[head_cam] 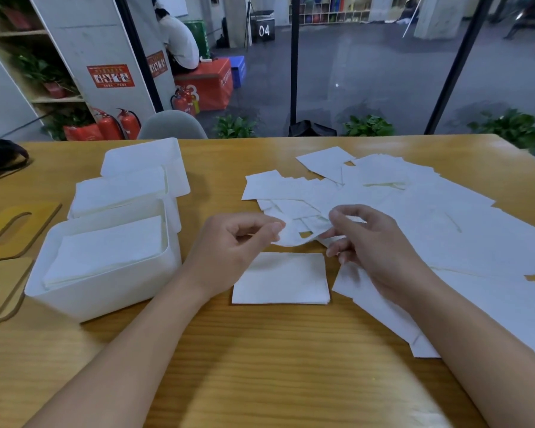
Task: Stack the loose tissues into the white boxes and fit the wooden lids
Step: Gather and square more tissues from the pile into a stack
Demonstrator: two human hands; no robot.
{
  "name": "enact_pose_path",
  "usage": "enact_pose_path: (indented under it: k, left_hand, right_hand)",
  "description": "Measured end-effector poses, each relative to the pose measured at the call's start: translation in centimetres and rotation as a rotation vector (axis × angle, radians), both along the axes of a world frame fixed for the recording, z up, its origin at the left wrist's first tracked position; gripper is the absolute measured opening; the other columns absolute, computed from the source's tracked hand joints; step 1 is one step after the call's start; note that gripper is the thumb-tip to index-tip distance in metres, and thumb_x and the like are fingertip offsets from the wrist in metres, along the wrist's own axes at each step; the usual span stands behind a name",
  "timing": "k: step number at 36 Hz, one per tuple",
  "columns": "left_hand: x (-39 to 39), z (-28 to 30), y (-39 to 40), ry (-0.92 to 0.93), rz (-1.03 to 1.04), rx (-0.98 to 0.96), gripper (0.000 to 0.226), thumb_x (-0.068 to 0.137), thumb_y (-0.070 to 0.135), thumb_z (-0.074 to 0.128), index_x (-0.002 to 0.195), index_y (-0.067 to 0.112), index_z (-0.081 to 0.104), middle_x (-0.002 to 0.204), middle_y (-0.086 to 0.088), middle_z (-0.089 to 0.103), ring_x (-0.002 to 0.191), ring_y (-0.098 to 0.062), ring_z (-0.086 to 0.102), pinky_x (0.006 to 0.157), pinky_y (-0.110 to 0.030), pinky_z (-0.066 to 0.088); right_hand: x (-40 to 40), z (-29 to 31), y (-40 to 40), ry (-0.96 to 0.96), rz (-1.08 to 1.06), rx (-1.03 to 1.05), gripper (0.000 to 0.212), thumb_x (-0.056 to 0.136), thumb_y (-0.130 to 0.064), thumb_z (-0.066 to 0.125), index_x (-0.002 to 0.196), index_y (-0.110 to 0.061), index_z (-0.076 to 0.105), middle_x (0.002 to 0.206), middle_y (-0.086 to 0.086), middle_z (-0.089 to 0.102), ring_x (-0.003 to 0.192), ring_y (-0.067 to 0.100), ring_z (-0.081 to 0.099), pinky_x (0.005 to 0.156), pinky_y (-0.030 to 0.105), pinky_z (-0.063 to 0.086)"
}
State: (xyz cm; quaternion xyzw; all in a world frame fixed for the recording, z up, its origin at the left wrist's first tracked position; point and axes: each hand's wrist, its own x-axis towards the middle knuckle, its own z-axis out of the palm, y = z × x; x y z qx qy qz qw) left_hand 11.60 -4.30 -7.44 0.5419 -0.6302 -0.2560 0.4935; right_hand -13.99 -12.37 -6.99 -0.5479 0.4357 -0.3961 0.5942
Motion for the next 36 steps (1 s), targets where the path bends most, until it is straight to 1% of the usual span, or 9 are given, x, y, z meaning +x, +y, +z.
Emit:
enact_pose_path:
  k: [4,6,9,14,18,21,24,30,36]
  left_hand:
    - [0.2,0.0,-0.2,0.024,0.04,0.008,0.016,0.095,0.038,0.086,0.086,0.025,0.083,0.117,0.012,0.081,0.109,-0.014,0.079,0.083,-0.027,0.063]
    - [0.4,-0.1,-0.4,0.055,0.045,0.026,0.015,0.09,0.037,0.089,0.102,0.029,0.083,0.122,0.011,0.08,0.109,-0.015,0.079,0.084,-0.029,0.064]
    - [0.6,0.0,-0.7,0.112,0.036,0.089,0.057,0.086,0.039,0.092,0.137,0.046,0.069,0.133,0.015,0.073,0.102,-0.016,0.081,0.088,-0.038,0.066]
    - [1.4,-0.1,-1.0,0.08,0.162,0.287,0.084,0.069,0.069,0.094,0.143,0.06,0.054,0.124,0.027,0.073,0.11,-0.008,0.075,0.092,-0.034,0.057]
    - [1.8,0.0,-0.9,-0.004,0.143,0.325,0.07,0.078,0.06,0.094,0.138,0.056,0.059,0.111,0.023,0.079,0.102,0.005,0.072,0.088,-0.024,0.049]
    - [1.8,0.1,-0.8,-0.042,0.119,0.322,0.055,0.084,0.054,0.092,0.132,0.056,0.065,0.106,0.018,0.079,0.095,-0.005,0.074,0.086,-0.03,0.053]
    - [1.9,0.0,-0.7,-0.11,0.104,0.329,0.045,0.087,0.052,0.088,0.126,0.055,0.068,0.101,0.015,0.078,0.088,-0.008,0.075,0.084,-0.036,0.056]
    - [2.1,-0.2,-0.7,-0.268,0.125,0.339,0.047,0.086,0.052,0.089,0.127,0.054,0.066,0.099,0.022,0.075,0.075,-0.008,0.069,0.072,-0.028,0.053]
    - [2.3,-0.6,-0.7,-0.343,0.115,0.346,0.048,0.081,0.058,0.09,0.124,0.055,0.069,0.097,0.024,0.072,0.075,0.002,0.063,0.071,-0.022,0.046]
  right_hand:
    - [0.0,-0.1,0.2,0.04,0.028,0.02,0.026,0.102,-0.031,0.078,0.116,-0.01,0.075,0.097,0.01,0.083,0.08,0.026,0.079,0.064,0.026,0.06]
    - [-0.1,-0.2,0.3,0.063,0.048,0.007,0.016,0.1,-0.018,0.079,0.11,-0.006,0.077,0.088,0.012,0.08,0.08,0.029,0.08,0.063,0.024,0.06]
    - [-0.5,-0.5,0.2,0.119,0.095,-0.054,0.015,0.094,-0.002,0.077,0.107,-0.009,0.078,0.079,0.016,0.069,0.072,0.025,0.078,0.065,0.022,0.059]
    - [-0.3,-0.4,0.4,0.141,0.202,-0.122,0.031,0.091,0.006,0.074,0.114,-0.015,0.077,0.087,0.01,0.069,0.077,0.027,0.079,0.076,0.036,0.066]
    - [-0.4,-0.1,0.6,0.184,0.267,-0.116,0.037,0.093,-0.004,0.076,0.121,-0.028,0.075,0.098,0.011,0.071,0.08,0.037,0.081,0.08,0.041,0.068]
    - [-0.1,0.1,0.9,0.192,0.218,-0.136,0.015,0.098,-0.021,0.08,0.112,-0.025,0.077,0.085,0.003,0.07,0.069,0.032,0.077,0.069,0.031,0.064]
    - [0.0,-0.2,1.0,0.308,0.162,-0.277,0.003,0.097,-0.02,0.08,0.096,-0.02,0.078,0.083,0.0,0.073,0.056,0.023,0.069,0.06,0.025,0.058]
    - [0.3,-0.8,1.3,0.472,0.232,-0.366,0.014,0.091,-0.016,0.082,0.096,-0.026,0.074,0.077,-0.003,0.07,0.056,0.014,0.067,0.057,0.029,0.058]
    - [0.3,-1.1,1.3,0.574,0.268,-0.469,0.02,0.089,-0.019,0.081,0.097,-0.036,0.073,0.075,-0.01,0.069,0.059,0.003,0.059,0.059,0.017,0.049]
